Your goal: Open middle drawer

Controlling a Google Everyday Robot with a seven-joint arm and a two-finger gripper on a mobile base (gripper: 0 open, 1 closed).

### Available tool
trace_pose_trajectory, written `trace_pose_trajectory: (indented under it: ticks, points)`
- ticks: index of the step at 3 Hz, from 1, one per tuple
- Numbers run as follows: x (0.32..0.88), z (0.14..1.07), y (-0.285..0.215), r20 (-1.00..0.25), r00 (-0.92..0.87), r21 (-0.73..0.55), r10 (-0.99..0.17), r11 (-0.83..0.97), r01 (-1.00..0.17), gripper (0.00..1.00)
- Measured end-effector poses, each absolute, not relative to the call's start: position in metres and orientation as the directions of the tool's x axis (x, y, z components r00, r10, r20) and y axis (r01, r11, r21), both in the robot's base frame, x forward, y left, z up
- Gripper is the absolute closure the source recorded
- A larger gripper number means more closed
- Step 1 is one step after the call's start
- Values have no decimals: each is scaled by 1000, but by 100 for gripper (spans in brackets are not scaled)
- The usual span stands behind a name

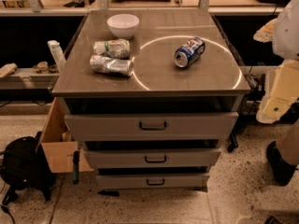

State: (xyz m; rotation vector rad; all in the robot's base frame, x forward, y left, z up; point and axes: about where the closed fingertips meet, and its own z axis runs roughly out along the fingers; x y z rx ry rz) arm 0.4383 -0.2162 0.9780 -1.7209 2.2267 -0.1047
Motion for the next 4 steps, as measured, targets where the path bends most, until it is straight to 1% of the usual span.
trace_pose_trajectory:
  ticks: [1,2,3,4]
  points:
    - [438,978,-216,-209,-220,-253,-953,270,-929,0]
    - [440,976,-215,-212,-182,-261,-960,235,-936,0]
    - [441,971,-214,-208,-112,-270,-972,167,-948,0]
    - [436,954,-211,-201,40,-269,-979,16,-963,0]
